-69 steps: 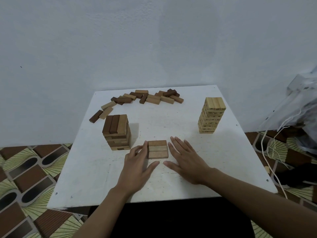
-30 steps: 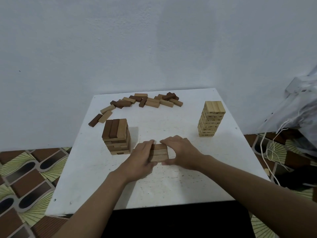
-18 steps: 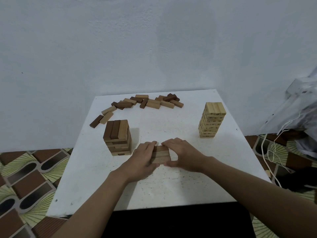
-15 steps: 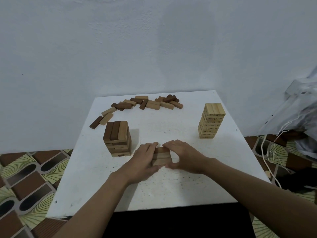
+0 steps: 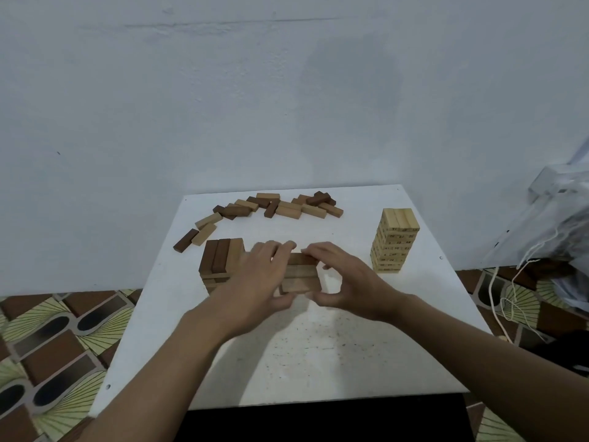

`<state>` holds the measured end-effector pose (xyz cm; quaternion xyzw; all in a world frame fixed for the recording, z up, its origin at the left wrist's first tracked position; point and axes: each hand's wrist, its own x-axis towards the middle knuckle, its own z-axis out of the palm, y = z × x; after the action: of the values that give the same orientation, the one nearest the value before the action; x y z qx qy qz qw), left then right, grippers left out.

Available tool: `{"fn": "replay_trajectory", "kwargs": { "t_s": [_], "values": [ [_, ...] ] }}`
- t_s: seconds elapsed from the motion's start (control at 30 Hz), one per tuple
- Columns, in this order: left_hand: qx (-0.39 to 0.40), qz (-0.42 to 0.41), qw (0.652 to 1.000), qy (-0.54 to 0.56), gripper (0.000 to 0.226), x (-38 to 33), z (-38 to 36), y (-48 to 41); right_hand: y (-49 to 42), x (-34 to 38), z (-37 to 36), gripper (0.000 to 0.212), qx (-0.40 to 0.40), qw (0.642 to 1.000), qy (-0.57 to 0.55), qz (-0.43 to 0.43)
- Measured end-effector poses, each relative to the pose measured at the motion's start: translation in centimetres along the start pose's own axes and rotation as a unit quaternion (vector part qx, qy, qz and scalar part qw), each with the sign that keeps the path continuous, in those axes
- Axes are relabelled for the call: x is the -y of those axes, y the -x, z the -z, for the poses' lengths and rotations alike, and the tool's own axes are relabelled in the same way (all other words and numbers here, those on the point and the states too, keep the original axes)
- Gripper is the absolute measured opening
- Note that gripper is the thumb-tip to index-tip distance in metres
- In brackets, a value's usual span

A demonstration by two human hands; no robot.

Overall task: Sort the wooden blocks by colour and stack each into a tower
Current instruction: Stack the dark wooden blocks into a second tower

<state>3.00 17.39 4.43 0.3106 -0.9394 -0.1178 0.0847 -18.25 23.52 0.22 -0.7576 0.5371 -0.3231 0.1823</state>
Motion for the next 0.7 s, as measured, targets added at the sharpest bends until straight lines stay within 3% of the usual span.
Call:
{"fn": "replay_trajectory", "kwargs": {
  "t_s": [0.17, 0.3, 0.47, 0.7],
  "values": [
    [-0.01, -0.005, 0.999, 0.053, 0.077, 4.0, 6.1, 0.5, -4.3, 3.6, 1.2, 0.064, -0.035, 0.997, 0.066, 0.02],
    [0.02, 0.016, 0.992, 0.124, 0.064, 8.6, 9.2, 0.4, -8.8, 5.7, 0.3, 0.064, -0.019, 0.994, 0.106, 0.002],
    [0.05, 0.042, 0.986, 0.155, 0.058, 11.9, 9.4, 0.7, -11.7, 6.8, -1.4, 0.056, 0.035, 0.99, 0.137, -0.021],
    [0.061, 0.064, 0.979, 0.186, 0.07, 14.5, 7.3, 1.1, -12.7, 6.7, -3.0, 0.06, 0.084, 0.98, 0.169, -0.063]
  ]
}}
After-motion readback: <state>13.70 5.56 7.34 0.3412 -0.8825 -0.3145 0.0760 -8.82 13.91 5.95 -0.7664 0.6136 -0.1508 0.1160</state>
